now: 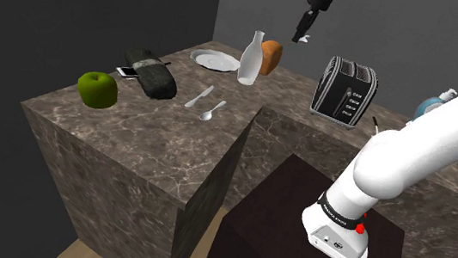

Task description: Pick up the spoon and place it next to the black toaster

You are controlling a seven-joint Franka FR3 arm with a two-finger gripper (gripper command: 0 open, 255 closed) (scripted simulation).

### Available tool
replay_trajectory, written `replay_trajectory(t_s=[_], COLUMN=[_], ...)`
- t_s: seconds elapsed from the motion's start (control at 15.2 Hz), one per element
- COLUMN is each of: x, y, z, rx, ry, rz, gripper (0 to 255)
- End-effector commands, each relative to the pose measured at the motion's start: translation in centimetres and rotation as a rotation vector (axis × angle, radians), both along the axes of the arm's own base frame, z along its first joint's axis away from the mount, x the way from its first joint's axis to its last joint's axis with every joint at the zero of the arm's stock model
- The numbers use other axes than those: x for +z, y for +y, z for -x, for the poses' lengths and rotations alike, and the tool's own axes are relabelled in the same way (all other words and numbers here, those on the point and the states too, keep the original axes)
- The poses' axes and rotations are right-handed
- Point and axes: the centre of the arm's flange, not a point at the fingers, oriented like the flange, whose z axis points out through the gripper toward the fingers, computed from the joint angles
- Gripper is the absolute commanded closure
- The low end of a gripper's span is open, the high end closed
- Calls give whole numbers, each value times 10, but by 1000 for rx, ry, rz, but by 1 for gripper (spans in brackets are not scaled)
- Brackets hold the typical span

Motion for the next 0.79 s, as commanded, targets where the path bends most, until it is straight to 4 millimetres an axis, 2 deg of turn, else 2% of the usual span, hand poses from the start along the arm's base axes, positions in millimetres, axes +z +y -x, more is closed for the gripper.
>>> replay_trajectory(t_s=[0.0, 0.73], x=[2, 2], y=[-26, -169], z=[2, 14], rx=[1, 1], ry=[0, 0], rz=[1, 1], gripper=[255, 255])
